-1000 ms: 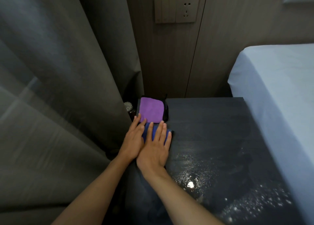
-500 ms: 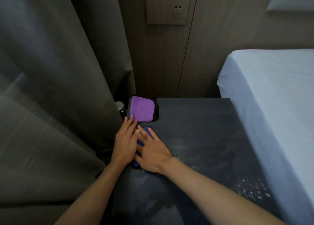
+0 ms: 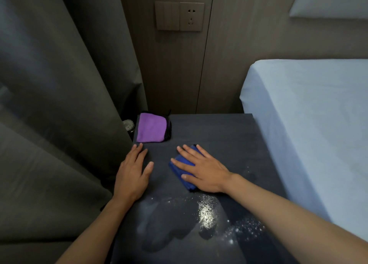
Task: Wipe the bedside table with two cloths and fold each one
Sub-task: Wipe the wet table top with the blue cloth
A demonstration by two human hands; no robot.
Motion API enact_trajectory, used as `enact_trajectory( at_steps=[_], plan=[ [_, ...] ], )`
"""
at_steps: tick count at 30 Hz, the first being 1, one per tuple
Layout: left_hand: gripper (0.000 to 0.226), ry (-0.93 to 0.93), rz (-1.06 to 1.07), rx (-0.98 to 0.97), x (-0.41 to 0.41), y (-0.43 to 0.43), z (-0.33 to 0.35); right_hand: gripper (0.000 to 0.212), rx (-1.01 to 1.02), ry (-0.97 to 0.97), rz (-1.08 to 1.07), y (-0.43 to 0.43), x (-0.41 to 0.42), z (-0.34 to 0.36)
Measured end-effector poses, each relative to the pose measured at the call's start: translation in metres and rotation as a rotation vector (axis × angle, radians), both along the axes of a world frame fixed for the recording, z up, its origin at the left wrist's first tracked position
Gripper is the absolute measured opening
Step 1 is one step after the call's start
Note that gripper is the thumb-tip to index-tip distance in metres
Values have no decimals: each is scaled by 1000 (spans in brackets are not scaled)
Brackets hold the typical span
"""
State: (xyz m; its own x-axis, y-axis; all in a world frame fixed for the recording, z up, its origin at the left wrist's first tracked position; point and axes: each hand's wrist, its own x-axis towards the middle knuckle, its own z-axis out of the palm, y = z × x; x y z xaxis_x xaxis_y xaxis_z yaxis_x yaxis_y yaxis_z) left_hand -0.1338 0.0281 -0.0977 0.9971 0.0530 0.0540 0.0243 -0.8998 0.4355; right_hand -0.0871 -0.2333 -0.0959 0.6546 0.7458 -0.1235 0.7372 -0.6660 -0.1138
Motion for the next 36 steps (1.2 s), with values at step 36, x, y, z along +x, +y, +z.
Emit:
enact_trajectory(
  at_steps=[36],
  plan=[
    [61, -55, 22, -127, 2, 5, -6, 66, 20, -3, -1339, -74, -39, -11]
  ],
)
